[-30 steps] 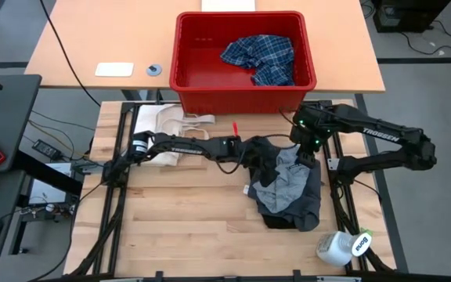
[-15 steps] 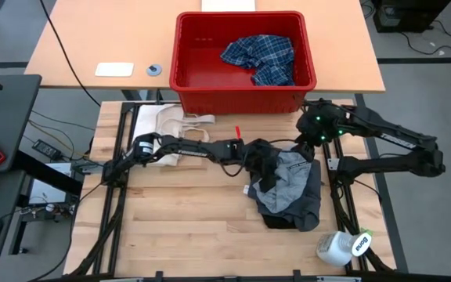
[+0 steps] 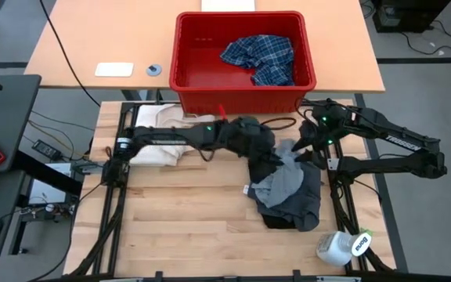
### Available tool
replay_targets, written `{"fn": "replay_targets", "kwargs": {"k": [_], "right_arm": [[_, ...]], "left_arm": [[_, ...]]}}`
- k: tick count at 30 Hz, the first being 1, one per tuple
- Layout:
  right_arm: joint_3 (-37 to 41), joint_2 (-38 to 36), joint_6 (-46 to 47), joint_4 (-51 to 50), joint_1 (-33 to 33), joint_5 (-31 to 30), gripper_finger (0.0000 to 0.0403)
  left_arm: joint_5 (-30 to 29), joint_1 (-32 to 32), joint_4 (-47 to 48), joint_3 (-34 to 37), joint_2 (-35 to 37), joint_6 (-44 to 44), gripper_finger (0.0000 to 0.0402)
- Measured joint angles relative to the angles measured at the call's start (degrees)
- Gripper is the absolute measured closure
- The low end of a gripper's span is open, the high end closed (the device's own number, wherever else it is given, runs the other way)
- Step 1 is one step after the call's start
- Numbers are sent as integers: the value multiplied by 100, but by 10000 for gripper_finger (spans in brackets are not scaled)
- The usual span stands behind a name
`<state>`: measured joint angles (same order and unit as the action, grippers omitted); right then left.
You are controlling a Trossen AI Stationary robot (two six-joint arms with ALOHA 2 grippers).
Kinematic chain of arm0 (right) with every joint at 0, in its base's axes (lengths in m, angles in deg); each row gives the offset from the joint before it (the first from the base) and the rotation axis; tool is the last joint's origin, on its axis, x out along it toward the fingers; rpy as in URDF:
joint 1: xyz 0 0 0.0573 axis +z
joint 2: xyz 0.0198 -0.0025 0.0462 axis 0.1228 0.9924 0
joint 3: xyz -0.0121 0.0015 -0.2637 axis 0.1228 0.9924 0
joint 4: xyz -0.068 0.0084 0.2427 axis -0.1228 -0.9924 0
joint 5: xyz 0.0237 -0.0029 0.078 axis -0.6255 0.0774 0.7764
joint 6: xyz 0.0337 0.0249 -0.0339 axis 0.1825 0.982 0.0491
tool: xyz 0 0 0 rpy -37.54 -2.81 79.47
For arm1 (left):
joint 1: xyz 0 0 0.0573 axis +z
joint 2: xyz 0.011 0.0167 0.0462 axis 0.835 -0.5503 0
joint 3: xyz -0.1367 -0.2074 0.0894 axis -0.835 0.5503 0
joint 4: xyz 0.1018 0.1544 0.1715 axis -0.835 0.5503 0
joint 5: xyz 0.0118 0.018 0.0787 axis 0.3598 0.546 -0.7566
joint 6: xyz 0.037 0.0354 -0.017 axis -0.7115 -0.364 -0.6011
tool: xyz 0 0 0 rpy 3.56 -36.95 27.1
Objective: Fold Laundry from Bin
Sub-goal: Fold the gray shirt
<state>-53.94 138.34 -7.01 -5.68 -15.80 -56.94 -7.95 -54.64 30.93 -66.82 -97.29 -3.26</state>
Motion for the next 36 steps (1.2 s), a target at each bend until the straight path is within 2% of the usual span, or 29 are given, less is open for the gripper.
{"fn": "replay_targets", "kwargs": {"k": [4,7,9,13,17,23,25,31,33,36], "right_arm": [[0,2,-16,725,35,40,186],[-61,0,-19,1449,47,393,180],[-139,0,-2,1993,85,568,177],[-175,11,130,2847,231,419,176],[-130,234,64,3180,334,94,176],[-101,823,296,3167,401,636,176],[-101,907,492,3002,472,652,176],[-98,819,773,2963,842,287,177],[-136,723,869,3105,1004,125,178],[-225,698,1158,3566,1218,-274,178]], "left_arm": [[359,12,1268,-928,173,-39,397],[532,3,2431,-1737,190,13,398],[557,-37,2727,-1947,231,130,398],[859,-84,2724,-1843,689,720,398],[1069,-132,2709,-1879,1045,970,397],[1031,-162,2746,-1852,1268,983,396],[1016,-155,2599,-1852,1410,975,396],[1059,-159,1868,-1855,1812,991,395],[1127,-180,1677,-1857,2000,1272,395],[1250,-253,1916,-1880,2208,1902,395]]}}
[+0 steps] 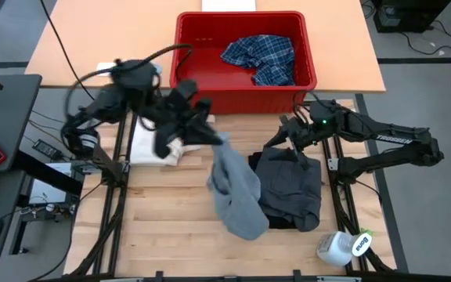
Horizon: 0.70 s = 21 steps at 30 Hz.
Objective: Fold Laundry from Bin
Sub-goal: Fold the gray shirt
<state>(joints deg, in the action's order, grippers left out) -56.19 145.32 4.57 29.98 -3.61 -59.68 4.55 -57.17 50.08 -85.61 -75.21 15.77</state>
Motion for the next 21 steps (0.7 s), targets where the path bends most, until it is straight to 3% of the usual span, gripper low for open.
{"fn": "replay_targets", "kwargs": {"k": [4,12,17,21], "right_arm": [[-169,296,10,646,126,-261,178],[-696,1399,-533,744,303,129,178],[-913,2129,-661,751,416,369,176],[-1079,2656,-645,756,468,665,176]], "left_arm": [[-122,-146,1380,1,-20,605,395],[-250,-428,5011,19,-482,1234,395],[-247,-842,5078,124,-631,940,395],[-407,-1262,5121,98,-659,72,395]]}}
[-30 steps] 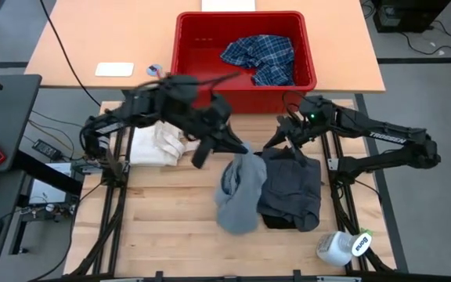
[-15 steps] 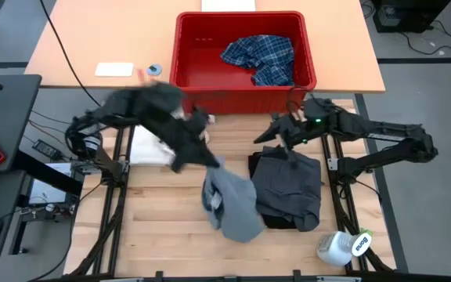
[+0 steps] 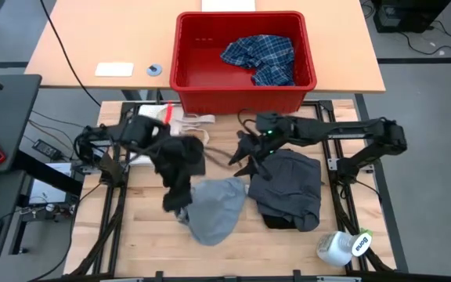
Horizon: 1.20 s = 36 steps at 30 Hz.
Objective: Fold Laundry from Bin
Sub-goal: Fold the gray shirt
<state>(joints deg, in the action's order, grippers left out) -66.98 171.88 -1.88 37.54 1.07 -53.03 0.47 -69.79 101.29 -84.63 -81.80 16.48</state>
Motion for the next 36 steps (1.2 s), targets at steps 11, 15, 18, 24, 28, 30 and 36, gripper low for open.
{"fn": "replay_targets", "kwargs": {"k": [11,15,18,24,28,30,36], "right_arm": [[-703,297,-92,-24,35,537,176],[-1031,-46,-2,-467,28,304,177],[-1232,-462,-176,-834,180,-752,180],[-1263,-1127,-100,-911,520,-1729,182],[-1273,-1313,-84,-1103,892,-1866,182],[-1261,-1334,-82,-1218,1139,-2265,182],[-1271,-1420,-30,-1712,1634,-3538,183]], "left_arm": [[-3547,-752,-2069,12,-55,-2750,395],[-4741,-642,-2207,11,45,-1665,395],[-5191,-531,-2253,10,133,-692,395],[-5602,-157,-3258,4,167,-126,395],[-5611,230,-4278,4,167,-130,395],[-5623,431,-4781,4,153,-134,395],[-5642,835,-5791,4,143,-130,395]]}}
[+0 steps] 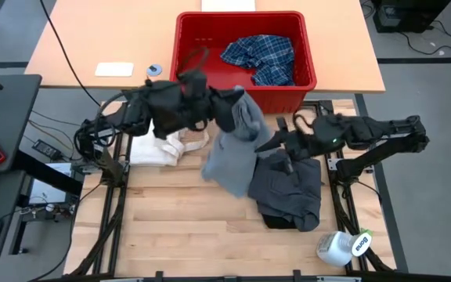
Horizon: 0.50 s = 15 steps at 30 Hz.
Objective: Fold Laundry from Bin
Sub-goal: Fold the gray shirt
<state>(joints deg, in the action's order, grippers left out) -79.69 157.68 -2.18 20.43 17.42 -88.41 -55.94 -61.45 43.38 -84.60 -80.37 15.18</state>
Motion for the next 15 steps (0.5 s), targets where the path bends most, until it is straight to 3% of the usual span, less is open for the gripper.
{"fn": "replay_targets", "kwargs": {"k": [6,12,15], "right_arm": [[13,-96,361,-1263,-118,-782,183],[13,-318,-19,-1201,-349,-1648,183],[11,-340,-325,-955,-530,-1579,183]], "left_arm": [[28,25,-795,0,35,-25,395],[42,-36,-1261,6,49,-297,395],[48,-49,-1591,9,46,-308,395]]}}
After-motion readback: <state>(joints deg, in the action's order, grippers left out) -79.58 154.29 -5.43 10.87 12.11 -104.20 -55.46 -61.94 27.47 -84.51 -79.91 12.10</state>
